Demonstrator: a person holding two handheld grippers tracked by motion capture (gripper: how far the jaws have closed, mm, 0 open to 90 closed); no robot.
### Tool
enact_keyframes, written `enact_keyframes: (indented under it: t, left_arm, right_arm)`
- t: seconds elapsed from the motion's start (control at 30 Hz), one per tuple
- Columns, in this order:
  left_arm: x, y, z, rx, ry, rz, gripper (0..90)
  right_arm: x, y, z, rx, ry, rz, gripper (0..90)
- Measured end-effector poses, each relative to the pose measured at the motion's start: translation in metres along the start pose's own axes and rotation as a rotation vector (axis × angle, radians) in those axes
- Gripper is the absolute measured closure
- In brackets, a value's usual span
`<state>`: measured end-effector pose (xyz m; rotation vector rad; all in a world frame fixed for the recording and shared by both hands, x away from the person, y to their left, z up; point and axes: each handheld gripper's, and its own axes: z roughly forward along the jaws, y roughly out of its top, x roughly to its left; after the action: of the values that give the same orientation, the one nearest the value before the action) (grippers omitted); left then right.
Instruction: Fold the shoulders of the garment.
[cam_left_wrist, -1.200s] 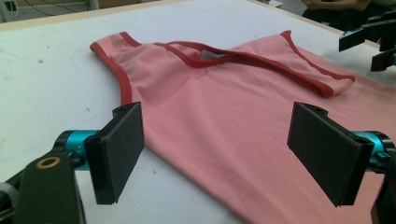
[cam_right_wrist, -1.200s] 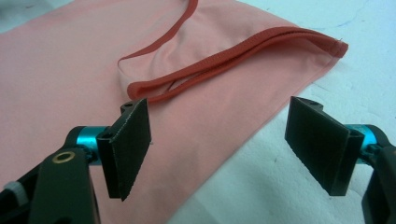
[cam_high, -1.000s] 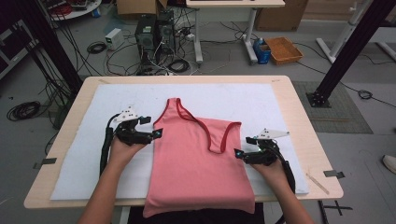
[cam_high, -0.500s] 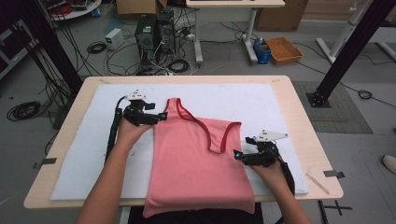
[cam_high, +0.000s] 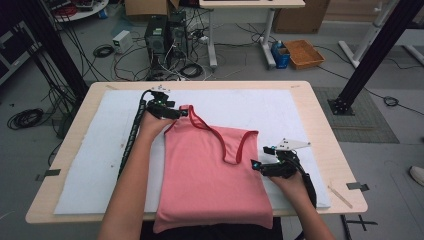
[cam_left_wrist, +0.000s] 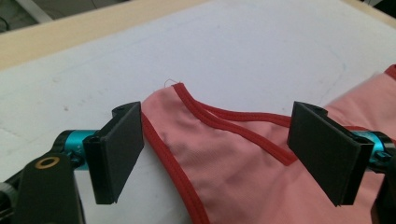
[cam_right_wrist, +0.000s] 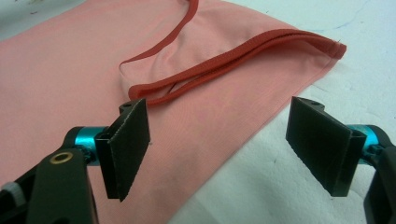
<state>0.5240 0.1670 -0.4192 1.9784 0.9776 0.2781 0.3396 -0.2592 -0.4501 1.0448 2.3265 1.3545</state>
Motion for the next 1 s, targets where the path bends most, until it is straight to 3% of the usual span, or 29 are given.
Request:
enact_keyframes:
  t: [0.13, 0.2, 0.27, 0.37, 0.43, 0.47, 0.53, 0.57, 0.6, 0.67, 0.73, 0.8, 0.83, 1.0]
  left_arm:
    - [0.006, 0.001, 0.015, -0.009, 0.016, -0.035, 19.8]
    - [0.01, 0.002, 0.023, 0.022, 0.045, -0.032, 20.3]
    - [0.013, 0.005, 0.031, 0.052, 0.082, -0.02, 20.9]
    - [0.014, 0.008, 0.04, 0.072, 0.107, -0.008, 27.2]
    - [0.013, 0.008, 0.048, 0.125, 0.147, 0.023, 31.2]
    - [0.011, 0.008, 0.051, 0.126, 0.158, 0.036, 33.2]
    - [0.011, 0.008, 0.051, 0.112, 0.149, 0.039, 41.4]
    - [0.011, 0.008, 0.049, 0.106, 0.127, 0.038, 50.7]
    - [0.01, 0.007, 0.049, 0.103, 0.104, 0.037, 66.8]
    - [0.006, 0.007, 0.05, 0.097, 0.098, 0.052, 77.2]
    - [0.002, 0.006, 0.05, 0.09, 0.115, 0.096, 79.9]
    - [0.0, 0.007, 0.048, 0.086, 0.119, 0.115, 81.0]
    - [-0.001, 0.007, 0.046, 0.077, 0.127, 0.115, 81.2]
    - [-0.008, 0.011, 0.024, 0.01, 0.086, 0.111, 81.3]
  right_arm:
    - [0.001, 0.0, 0.0, 0.001, -0.002, -0.01, 21.7]
    - [0.001, 0.0, 0.001, 0.002, 0.002, -0.008, 21.7]
    - [0.0, 0.0, 0.0, 0.001, 0.0, -0.003, 21.7]
    - [0.0, 0.0, 0.0, 0.002, 0.003, 0.0, 21.7]
    - [0.0, 0.0, 0.0, 0.001, 0.002, -0.001, 21.7]
    - [0.0, 0.0, 0.0, 0.0, 0.003, -0.003, 21.7]
    - [0.0, 0.0, 0.0, -0.002, 0.005, 0.001, 21.7]
    - [0.0, 0.0, 0.0, -0.002, 0.004, 0.0, 21.7]
    - [0.0, 0.0, 0.0, 0.0, 0.003, -0.001, 21.7]
    - [0.0, 0.0, 0.001, 0.0, 0.007, -0.007, 21.7]
    - [0.0, 0.0, 0.0, 0.002, 0.005, -0.006, 21.7]
    - [0.0, 0.0, 0.0, 0.003, 0.007, -0.001, 21.7]
    - [0.0, 0.0, 0.0, 0.003, 0.007, -0.001, 21.7]
    - [0.0, 0.0, 0.0, 0.006, 0.01, 0.002, 21.7]
